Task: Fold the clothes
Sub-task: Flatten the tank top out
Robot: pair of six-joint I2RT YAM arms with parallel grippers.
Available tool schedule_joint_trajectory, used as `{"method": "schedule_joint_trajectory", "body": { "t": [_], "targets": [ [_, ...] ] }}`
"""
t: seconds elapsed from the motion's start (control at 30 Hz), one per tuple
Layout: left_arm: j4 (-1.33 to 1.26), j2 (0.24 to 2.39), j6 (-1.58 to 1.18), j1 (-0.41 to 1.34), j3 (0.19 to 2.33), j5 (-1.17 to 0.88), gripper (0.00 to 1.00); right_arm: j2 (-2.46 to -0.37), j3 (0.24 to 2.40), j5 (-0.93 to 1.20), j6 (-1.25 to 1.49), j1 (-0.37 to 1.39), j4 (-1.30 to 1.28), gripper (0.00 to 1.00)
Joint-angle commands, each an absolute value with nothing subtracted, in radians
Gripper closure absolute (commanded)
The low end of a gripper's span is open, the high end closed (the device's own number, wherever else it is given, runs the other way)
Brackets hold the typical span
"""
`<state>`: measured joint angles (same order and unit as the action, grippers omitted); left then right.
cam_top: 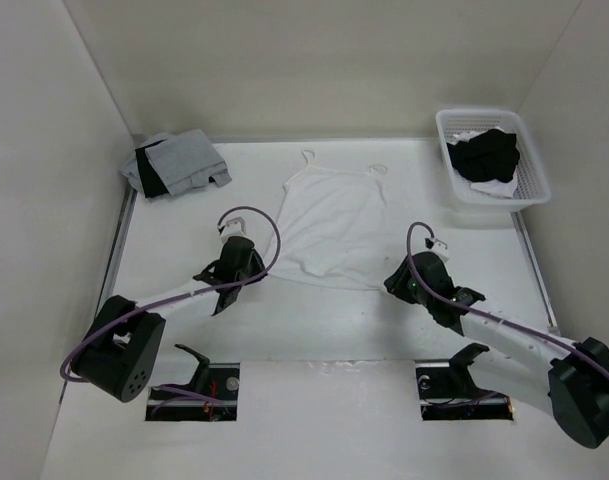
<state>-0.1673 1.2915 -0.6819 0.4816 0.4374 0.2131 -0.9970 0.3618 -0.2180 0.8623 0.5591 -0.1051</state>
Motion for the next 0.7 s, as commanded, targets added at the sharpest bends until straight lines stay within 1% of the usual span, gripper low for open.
{"method": "schedule_joint_trajectory", "body": {
  "t": [0.0,0.13,0.33,0.57,0.67],
  "targets": [
    [-0.239,1.282,-0.716,0.470,0.400,0.164,0.94,-1.005,0.373,-0.223,0.905,0.574,-0.054,0.63],
    [-0.275,1.301,-0.726,0.458,0.382,0.121,0.94,-1.061,0.368,-0.173,0.917,0.564,0.003,0.61],
    [-0.293,1.301,-0.726,0.439,0.371,0.092,0.94,-1.163,0.351,-0.153,0.953,0.541,0.097,0.69],
    [-0.291,1.281,-0.727,0.438,0.370,0.084,0.94,-1.209,0.368,-0.153,0.962,0.525,0.112,0.72],
    [-0.291,1.281,-0.727,0.438,0.370,0.084,0.94,-1.232,0.374,-0.138,0.960,0.527,0.121,0.78]
  ]
}}
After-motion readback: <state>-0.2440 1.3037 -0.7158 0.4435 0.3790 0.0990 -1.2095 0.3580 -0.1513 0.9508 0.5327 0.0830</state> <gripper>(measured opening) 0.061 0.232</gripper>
